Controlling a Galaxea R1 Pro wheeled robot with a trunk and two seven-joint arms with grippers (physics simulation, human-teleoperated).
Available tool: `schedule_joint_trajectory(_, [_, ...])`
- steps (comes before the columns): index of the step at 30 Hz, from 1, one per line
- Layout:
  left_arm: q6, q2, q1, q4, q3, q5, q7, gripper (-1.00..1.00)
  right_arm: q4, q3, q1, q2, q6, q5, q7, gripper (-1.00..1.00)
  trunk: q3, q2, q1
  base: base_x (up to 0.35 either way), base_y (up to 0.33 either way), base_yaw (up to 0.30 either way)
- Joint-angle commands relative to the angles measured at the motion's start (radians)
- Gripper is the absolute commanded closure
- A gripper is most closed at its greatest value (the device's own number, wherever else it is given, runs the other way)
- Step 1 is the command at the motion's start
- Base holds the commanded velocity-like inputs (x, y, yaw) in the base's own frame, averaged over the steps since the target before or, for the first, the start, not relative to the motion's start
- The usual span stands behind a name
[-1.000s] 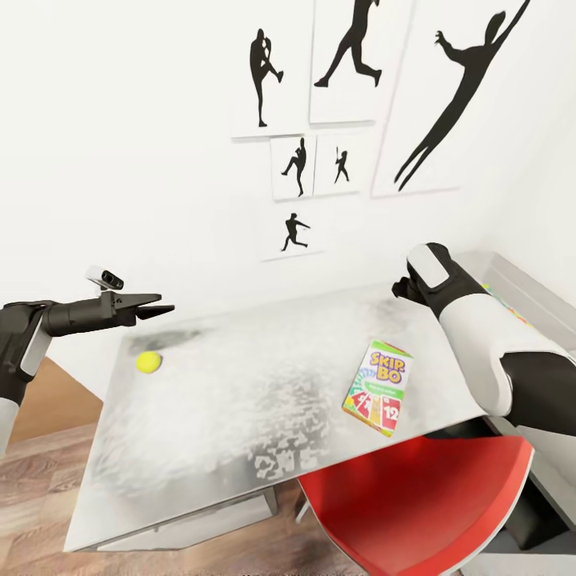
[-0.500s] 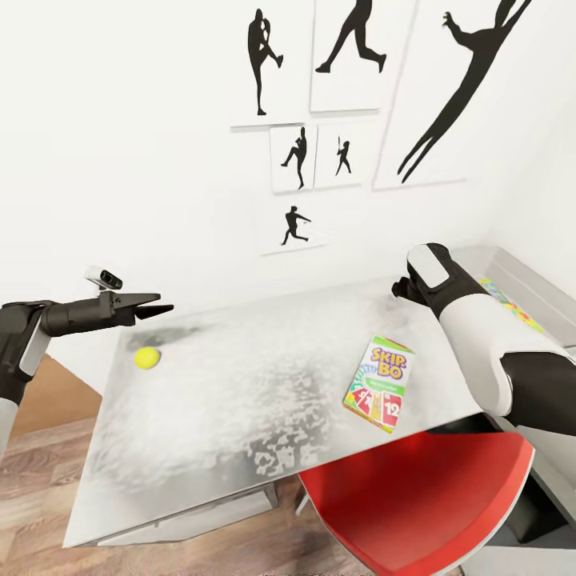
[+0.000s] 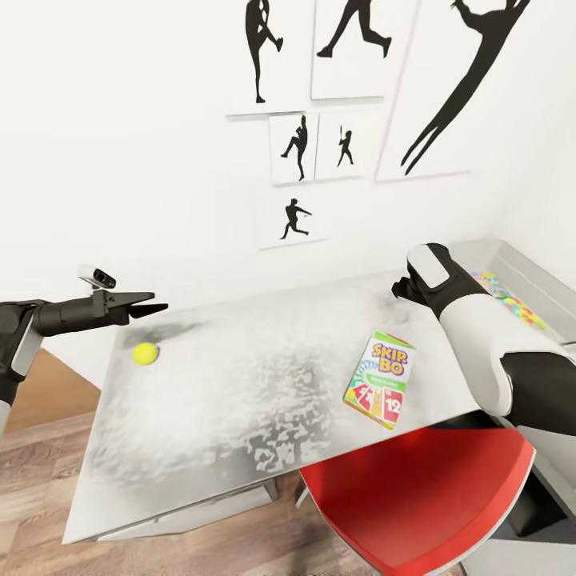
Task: Put all the toys in the child's room - the three board games (two on the bed and one on the table), the two jigsaw puzzles on the table, and the tennis ball on the table - inside the toy box on the table in the child's room.
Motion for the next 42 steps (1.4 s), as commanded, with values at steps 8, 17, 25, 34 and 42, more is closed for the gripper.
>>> schedule_joint_trajectory(8, [0.011, 0.01, -0.001, 0.0, 0.002, 0.001, -0.004, -1.0, -0.001, 0.008, -0.001, -0.003, 0.005, -0.008, -0.006, -1.0, -0.015, -0.002, 0.0, 0.0, 0.0, 0.0])
schedule_joint_trajectory(17, [0.011, 0.017, -0.002, 0.0, 0.003, 0.002, -0.004, -1.0, -0.002, 0.008, -0.001, -0.004, 0.004, -0.008, -0.006, -1.0, -0.029, -0.002, 0.0, 0.0, 0.0, 0.0])
schedule_joint_trajectory(25, [0.011, 0.035, -0.002, -0.003, 0.007, 0.003, -0.004, -1.0, -0.003, 0.006, -0.001, -0.004, 0.004, -0.008, -0.007, -1.0, -0.042, -0.002, 0.0, 0.0, 0.0, 0.0])
schedule_joint_trajectory(34, [0.012, 0.039, -0.002, -0.011, 0.018, 0.003, -0.004, -1.0, -0.004, 0.004, -0.002, -0.023, 0.004, -0.009, -0.007, -1.0, -0.057, -0.002, 0.0, 0.0, 0.0, 0.0])
schedule_joint_trajectory(42, [0.012, 0.039, -0.002, -0.012, 0.02, 0.003, -0.004, -1.0, -0.004, 0.004, -0.002, -0.033, 0.004, -0.009, -0.006, -1.0, -0.07, -0.002, 0.0, 0.0, 0.0, 0.0])
